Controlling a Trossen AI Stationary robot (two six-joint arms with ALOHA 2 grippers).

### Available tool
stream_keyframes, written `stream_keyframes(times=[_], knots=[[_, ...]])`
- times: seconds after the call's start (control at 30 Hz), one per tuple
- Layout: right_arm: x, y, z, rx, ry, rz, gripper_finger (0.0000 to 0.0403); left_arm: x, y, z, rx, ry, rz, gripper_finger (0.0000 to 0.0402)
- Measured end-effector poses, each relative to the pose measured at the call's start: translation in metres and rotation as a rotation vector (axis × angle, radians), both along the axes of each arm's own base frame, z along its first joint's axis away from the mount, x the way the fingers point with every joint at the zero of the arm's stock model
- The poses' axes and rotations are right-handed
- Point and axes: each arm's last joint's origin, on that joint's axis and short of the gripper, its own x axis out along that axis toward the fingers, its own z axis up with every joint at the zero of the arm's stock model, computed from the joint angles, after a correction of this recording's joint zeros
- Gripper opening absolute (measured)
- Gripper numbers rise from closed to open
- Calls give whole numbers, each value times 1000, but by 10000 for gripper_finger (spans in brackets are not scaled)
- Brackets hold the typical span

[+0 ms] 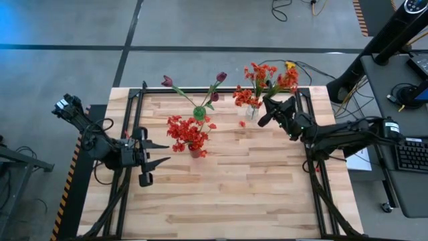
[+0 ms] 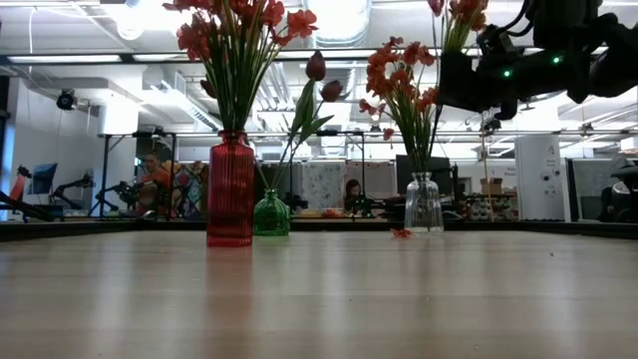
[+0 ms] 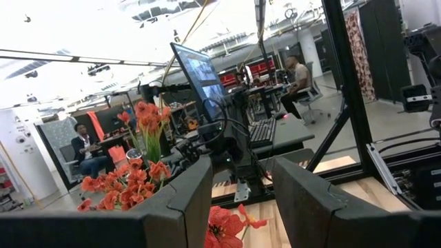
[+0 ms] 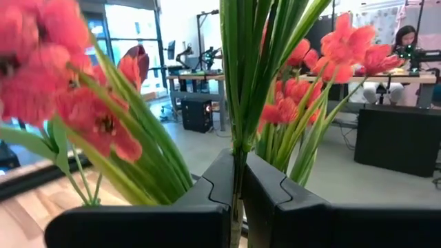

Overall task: Sort flowers into vase by color
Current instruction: Put the orange flowers into the clear vase

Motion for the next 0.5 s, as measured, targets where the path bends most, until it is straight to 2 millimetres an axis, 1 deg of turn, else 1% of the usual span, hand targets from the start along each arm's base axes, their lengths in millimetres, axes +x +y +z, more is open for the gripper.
stream_keyframes(times=[0.23, 0.5], knots=[[2, -1, -3, -3, 17, -1, 13, 0, 0, -1, 6, 6, 0, 135], [6, -5, 3, -6, 0, -15, 13, 0, 0, -1, 6, 6, 0, 135]])
